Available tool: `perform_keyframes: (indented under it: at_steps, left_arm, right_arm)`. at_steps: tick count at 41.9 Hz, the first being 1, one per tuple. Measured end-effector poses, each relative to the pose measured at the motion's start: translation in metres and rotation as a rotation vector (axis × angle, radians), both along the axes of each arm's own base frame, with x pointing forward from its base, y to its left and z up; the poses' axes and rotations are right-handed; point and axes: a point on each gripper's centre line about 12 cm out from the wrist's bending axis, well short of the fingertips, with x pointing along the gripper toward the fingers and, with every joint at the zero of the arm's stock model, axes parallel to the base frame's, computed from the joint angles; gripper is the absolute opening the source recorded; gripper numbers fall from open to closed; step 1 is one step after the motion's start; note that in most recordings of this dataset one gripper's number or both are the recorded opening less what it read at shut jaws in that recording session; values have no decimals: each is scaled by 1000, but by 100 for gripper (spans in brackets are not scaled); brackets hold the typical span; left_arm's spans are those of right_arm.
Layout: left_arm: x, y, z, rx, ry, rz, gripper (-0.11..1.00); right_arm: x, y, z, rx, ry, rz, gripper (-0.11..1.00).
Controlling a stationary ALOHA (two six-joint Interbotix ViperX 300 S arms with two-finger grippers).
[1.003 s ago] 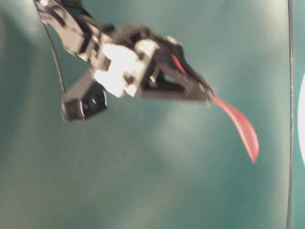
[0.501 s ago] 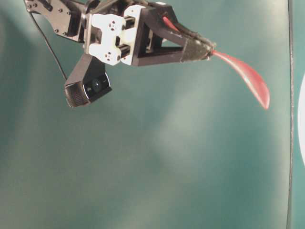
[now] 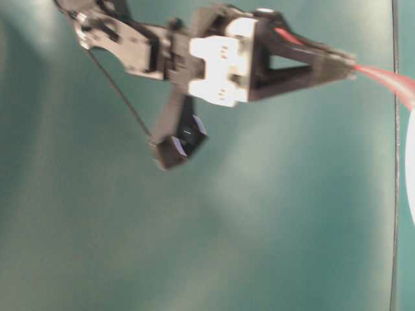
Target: Scoop the yellow hexagonal prism block from the bowl with a spoon using the right arm.
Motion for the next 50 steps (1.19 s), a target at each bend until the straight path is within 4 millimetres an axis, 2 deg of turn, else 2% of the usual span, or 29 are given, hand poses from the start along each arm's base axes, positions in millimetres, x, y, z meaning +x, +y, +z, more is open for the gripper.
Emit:
perform_keyframes:
  at_steps: [10,29,50]
  left_arm:
    - [0,0,0,0,0,2,0]
    - [0,0,0,0,-2,0,0]
    - [0,0,0,2,-2,0,0]
  right_arm:
    - [16,-1,-23,-11,-22,-11,24]
    - [32,4,-44,-28,-59,-5,24]
    - [51,-4,-36,-90,-221,-29,24]
